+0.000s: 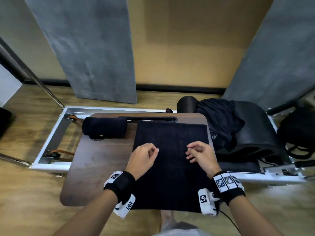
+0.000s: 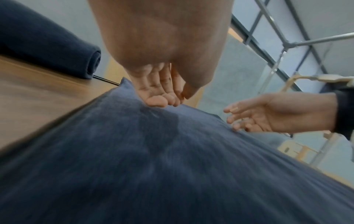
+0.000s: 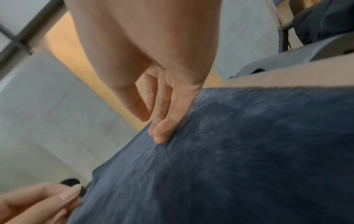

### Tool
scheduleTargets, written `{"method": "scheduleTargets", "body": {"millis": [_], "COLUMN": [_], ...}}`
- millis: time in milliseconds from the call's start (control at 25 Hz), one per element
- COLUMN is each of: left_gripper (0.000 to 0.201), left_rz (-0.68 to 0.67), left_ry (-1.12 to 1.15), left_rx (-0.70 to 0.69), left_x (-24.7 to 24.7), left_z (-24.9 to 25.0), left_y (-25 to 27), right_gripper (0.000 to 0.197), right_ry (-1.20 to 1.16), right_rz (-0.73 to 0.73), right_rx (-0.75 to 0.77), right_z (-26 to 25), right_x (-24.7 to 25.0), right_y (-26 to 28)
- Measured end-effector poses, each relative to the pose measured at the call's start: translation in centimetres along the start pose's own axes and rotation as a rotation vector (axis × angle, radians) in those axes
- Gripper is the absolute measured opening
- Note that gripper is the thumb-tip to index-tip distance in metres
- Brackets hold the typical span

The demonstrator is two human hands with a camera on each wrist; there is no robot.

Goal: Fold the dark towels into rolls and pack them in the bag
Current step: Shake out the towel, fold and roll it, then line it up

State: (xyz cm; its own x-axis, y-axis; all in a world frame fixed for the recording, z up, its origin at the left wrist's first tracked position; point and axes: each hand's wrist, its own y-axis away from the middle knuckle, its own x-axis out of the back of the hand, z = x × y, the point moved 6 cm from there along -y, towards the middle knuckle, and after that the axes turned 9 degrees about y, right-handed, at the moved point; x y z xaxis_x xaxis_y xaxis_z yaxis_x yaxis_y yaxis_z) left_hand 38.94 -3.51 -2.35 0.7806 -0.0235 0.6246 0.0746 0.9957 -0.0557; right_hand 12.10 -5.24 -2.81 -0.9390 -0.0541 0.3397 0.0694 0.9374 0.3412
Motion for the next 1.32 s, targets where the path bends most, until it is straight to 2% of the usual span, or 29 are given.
{"method": "scheduleTargets", "body": {"millis": [160, 240, 280, 360, 400, 440, 520, 600, 680, 760, 840, 880, 960, 1000, 1040, 1120, 1320], "left_gripper": [0.04, 0.043, 0.054, 0.085, 0.094, 0.093, 0.077, 0.064, 0.039, 0.022, 0.02, 0.018, 0.013, 0.012, 0.013, 0.014, 0.01], "left_rz": [-0.129, -0.177, -0.214, -0.275, -0.291, -0.298, -0.3, -0.311, -0.317, -0.262, -0.232, -0.224, -0.203, -0.187, -0.173, -0.175, -0.166], "left_ry": [-0.181, -0.26, -0.311, -0.412, -0.45, -0.473, -0.49, -0.44, -0.322, -0.205, -0.129, -0.113, -0.117, -0.114, -0.096, -0.023, 0.176], "left_rx": [-0.181, -0.258, -0.263, -0.244, -0.24, -0.238, -0.233, -0.222, -0.228, -0.234, -0.173, -0.146, -0.111, -0.094, -0.08, -0.052, 0.031], "left_x": [-0.9, -1.0, -1.2, -1.2, -1.1, -1.0, -0.4, 0.1, 0.9, 2.0, 3.1, 3.5, 4.1, 4.4, 4.6, 4.9, 5.8], "left_z": [0.0, -0.2, -0.6, -1.3, -1.5, -1.5, -1.4, -1.3, -1.1, -1.0, -1.1, -1.1, -0.9, -0.7, -0.5, -0.3, -0.9], "left_y": [7.1, 10.3, 11.7, 14.0, 14.8, 15.4, 15.8, 15.9, 15.9, 15.8, 15.4, 15.0, 13.9, 13.1, 12.3, 10.4, 5.6], "right_gripper": [0.025, 0.017, 0.017, 0.058, 0.081, 0.098, 0.107, 0.105, 0.093, 0.065, 0.038, 0.036, 0.067, 0.076, 0.074, 0.057, 0.04], "right_ry": [0.334, 0.479, 0.552, 0.721, 0.835, 0.989, 1.252, 1.275, 1.11, 0.968, 0.892, 0.895, 1.015, 1.095, 1.161, 1.186, 0.94], "right_rz": [0.065, 0.069, 0.059, -0.051, -0.125, -0.176, -0.184, -0.129, -0.108, -0.084, -0.027, -0.02, -0.076, -0.087, -0.081, -0.024, 0.025], "right_rx": [0.206, 0.346, 0.406, 0.438, 0.442, 0.455, 0.462, 0.439, 0.442, 0.482, 0.499, 0.501, 0.476, 0.467, 0.474, 0.51, 0.461], "right_z": [1.9, 3.0, 3.5, 5.0, 6.0, 6.8, 7.7, 7.8, 7.4, 7.0, 6.6, 6.1, 5.7, 5.5, 5.3, 4.5, 2.0], "right_x": [0.7, 0.3, 0.0, -1.0, -1.8, -2.3, -2.8, -2.3, -1.5, -0.5, 0.4, 0.4, -0.6, -1.2, -1.8, -2.1, 0.6], "right_y": [5.0, 8.5, 10.3, 13.1, 14.1, 14.9, 15.8, 16.5, 17.4, 18.0, 18.4, 18.5, 18.4, 18.2, 17.9, 16.7, 12.2]}}
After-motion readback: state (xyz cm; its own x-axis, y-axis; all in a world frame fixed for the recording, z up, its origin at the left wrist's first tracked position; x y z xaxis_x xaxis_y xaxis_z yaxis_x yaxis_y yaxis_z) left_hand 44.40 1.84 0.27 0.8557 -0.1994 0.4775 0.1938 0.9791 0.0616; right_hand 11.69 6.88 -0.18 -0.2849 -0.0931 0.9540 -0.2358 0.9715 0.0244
